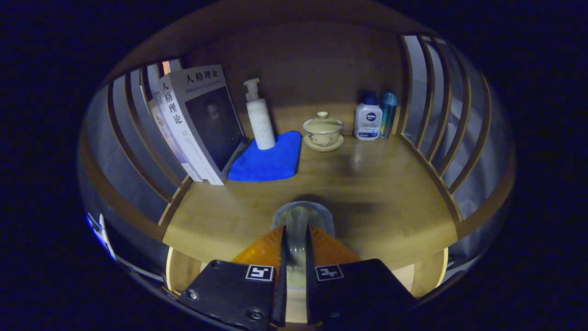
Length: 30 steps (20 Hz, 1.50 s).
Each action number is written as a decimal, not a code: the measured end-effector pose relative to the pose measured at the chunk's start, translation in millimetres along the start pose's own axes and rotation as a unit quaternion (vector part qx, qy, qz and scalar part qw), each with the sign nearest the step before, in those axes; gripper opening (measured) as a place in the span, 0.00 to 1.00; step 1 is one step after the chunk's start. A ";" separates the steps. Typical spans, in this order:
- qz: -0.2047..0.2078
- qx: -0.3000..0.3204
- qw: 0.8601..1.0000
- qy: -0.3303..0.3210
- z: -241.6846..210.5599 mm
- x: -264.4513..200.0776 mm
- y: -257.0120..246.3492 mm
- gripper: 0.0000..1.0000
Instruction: Pull open the drawer, take out the items inside it, and place them on the countertop above the cabinet.
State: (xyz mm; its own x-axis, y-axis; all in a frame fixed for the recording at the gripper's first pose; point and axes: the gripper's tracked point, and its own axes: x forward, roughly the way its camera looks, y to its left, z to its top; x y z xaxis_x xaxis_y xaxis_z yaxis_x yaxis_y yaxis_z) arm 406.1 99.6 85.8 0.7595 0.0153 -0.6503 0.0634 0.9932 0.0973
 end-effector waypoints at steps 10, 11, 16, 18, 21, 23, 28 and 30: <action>0.003 0.001 1.000 -0.016 3.3 9.1 1.0 0.20; 0.006 -0.004 1.000 -0.015 2.3 7.1 2.8 0.31; -0.007 -0.051 0.997 -0.062 5.7 -3.6 3.1 0.69; -0.010 -0.055 0.994 -0.093 9.5 -16.1 2.9 0.69; -0.016 -0.077 0.984 -0.159 15.6 -49.1 -0.3 0.69; -0.010 -0.087 0.973 -0.212 11.0 -79.9 1.8 0.69; -0.008 -0.101 0.941 -0.323 -40.9 -163.3 1.1 1.00; -0.005 -0.097 0.935 -0.341 -84.2 -181.2 5.7 1.00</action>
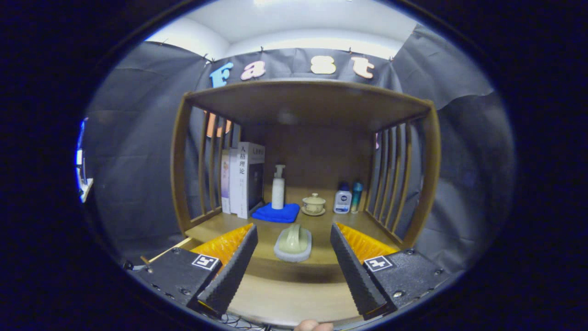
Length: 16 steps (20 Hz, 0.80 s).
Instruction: Pull open the drawer, take out the items inside it, and place them on the countertop above the cabinet.
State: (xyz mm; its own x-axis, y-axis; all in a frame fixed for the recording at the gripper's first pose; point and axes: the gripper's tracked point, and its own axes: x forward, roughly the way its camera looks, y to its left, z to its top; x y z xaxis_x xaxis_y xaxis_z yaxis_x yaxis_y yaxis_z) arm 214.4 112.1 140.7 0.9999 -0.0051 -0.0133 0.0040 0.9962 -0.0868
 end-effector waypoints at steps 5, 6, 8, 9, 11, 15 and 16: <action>-0.027 -0.007 0.999 -0.015 -82.3 -68.2 7.6 1.00; -0.042 0.002 0.999 -0.009 -97.9 -74.8 4.6 1.00; -0.040 0.035 0.999 0.002 -123.3 -84.0 11.8 1.00; -0.040 0.047 0.998 0.007 -133.6 -87.5 10.2 1.00; -0.048 0.050 0.997 0.016 -150.1 -89.0 4.4 1.00; -0.045 0.025 0.998 0.048 -177.1 -80.4 10.2 1.00; -0.044 0.024 0.998 0.049 -179.2 -76.9 12.4 1.00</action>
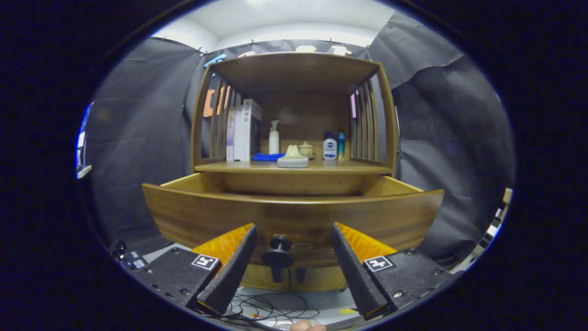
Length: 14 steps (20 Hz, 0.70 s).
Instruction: Pull open the drawer, take out the items inside it, and place them on the countertop above the cabinet.
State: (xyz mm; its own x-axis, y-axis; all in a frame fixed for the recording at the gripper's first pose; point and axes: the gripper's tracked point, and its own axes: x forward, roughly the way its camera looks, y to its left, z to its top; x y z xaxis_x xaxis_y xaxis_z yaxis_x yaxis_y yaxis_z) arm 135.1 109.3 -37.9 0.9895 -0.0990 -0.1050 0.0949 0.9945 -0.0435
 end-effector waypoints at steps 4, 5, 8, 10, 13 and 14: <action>-0.003 -0.011 1.000 0.005 -3.1 16.8 2.9 1.00; -0.009 -0.013 1.000 0.010 -5.1 19.9 2.1 1.00; -0.023 -0.019 1.000 0.002 -4.5 20.3 0.5 1.00; -0.026 -0.022 0.999 -0.001 -4.8 21.8 -0.1 1.00; -0.027 -0.021 0.999 -0.003 -4.8 22.6 0.4 1.00; -0.026 -0.020 0.999 -0.004 -3.9 23.0 0.2 1.00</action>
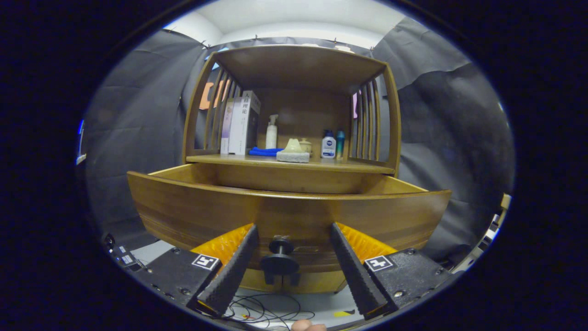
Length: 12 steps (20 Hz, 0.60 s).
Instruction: Pull open the drawer, take out the items inside it, and place them on the countertop above the cabinet.
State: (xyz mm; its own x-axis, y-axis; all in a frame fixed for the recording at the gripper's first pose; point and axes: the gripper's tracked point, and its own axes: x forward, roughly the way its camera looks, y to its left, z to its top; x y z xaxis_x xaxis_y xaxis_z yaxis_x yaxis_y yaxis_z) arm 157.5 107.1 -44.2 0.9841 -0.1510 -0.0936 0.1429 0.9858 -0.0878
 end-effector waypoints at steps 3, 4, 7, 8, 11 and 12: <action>0.001 0.002 1.000 -0.005 2.6 0.2 1.0 1.00; 0.003 0.001 1.000 0.001 1.5 2.6 1.3 1.00; 0.010 0.004 1.000 0.011 7.5 22.1 -2.2 1.00; 0.011 0.007 1.000 0.009 12.1 28.0 -2.6 1.00; 0.011 0.014 1.000 0.012 19.7 43.0 -1.8 1.00; 0.011 0.016 1.000 0.018 19.7 49.9 -1.4 1.00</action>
State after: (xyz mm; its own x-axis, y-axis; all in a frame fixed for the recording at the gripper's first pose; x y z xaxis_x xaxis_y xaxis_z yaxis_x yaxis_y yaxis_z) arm 208.5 99.6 -29.2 0.9826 -0.1320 -0.1303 0.1260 0.9906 -0.0533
